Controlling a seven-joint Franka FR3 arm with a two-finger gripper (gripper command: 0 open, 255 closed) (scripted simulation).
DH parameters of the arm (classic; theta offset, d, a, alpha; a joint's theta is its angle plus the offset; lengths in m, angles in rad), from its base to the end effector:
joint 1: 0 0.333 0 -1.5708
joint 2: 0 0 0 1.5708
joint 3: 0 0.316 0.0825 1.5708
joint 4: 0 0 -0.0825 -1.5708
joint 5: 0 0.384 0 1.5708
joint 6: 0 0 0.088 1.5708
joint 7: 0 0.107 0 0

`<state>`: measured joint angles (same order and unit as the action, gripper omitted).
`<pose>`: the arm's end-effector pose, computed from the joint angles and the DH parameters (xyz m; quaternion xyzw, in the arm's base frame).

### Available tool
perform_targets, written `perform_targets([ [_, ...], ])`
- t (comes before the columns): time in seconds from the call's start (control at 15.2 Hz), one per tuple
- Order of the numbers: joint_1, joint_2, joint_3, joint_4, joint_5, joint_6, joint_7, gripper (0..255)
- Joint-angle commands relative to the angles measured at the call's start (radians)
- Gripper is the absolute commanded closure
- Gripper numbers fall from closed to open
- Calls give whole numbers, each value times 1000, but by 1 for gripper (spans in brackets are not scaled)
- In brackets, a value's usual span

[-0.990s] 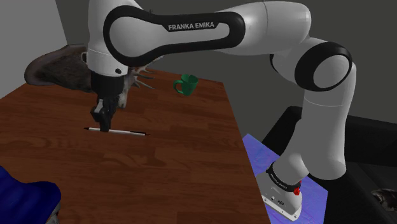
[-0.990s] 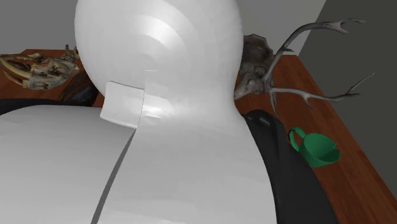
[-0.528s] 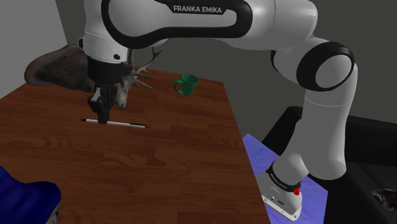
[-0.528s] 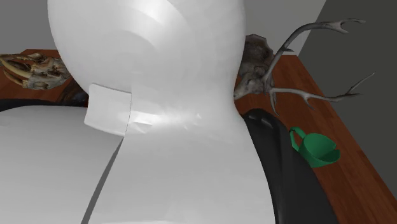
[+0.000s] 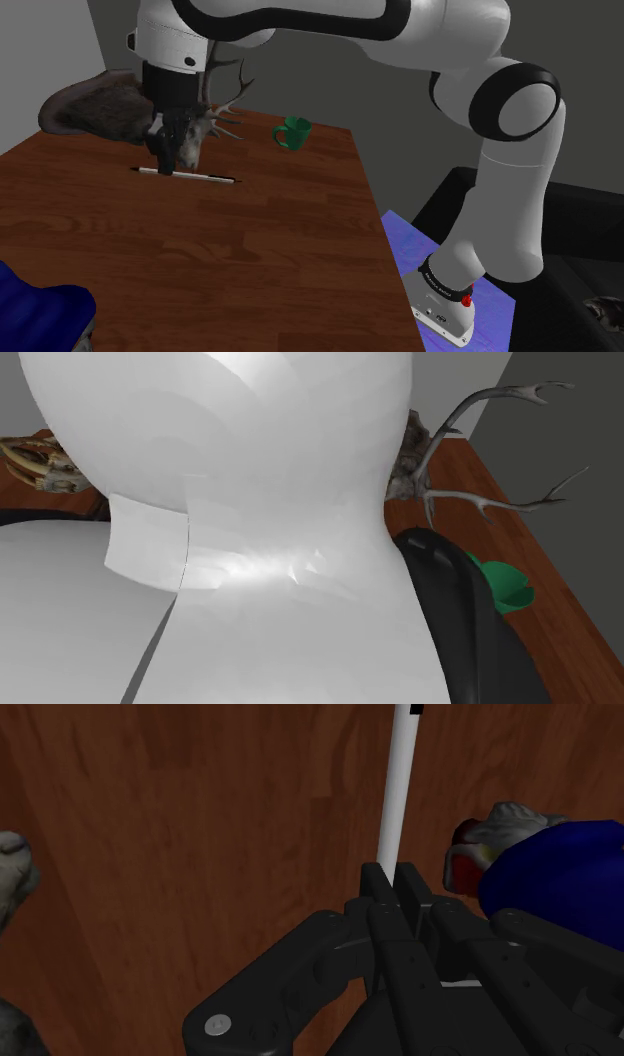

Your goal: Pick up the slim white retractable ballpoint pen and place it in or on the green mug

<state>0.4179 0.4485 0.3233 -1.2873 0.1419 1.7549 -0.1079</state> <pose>0.5308 0.4416 0.5101 -0.9134 -0.3823 0.0232 0.1380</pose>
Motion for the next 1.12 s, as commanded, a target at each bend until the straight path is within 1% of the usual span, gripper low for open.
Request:
perform_targets([
  [0.0, -35, -27, -8, -34, 13, -3, -41, 255],
  [0.26, -105, -75, -28, -91, 35, -14, -127, 255],
  [0.53, -170, -105, -53, -121, 50, -34, -212, 255],
  [0.79, -230, -118, -80, -128, 59, -62, -294, 255],
  [1.06, -287, -115, -109, -111, 62, -97, -374, 255],
])
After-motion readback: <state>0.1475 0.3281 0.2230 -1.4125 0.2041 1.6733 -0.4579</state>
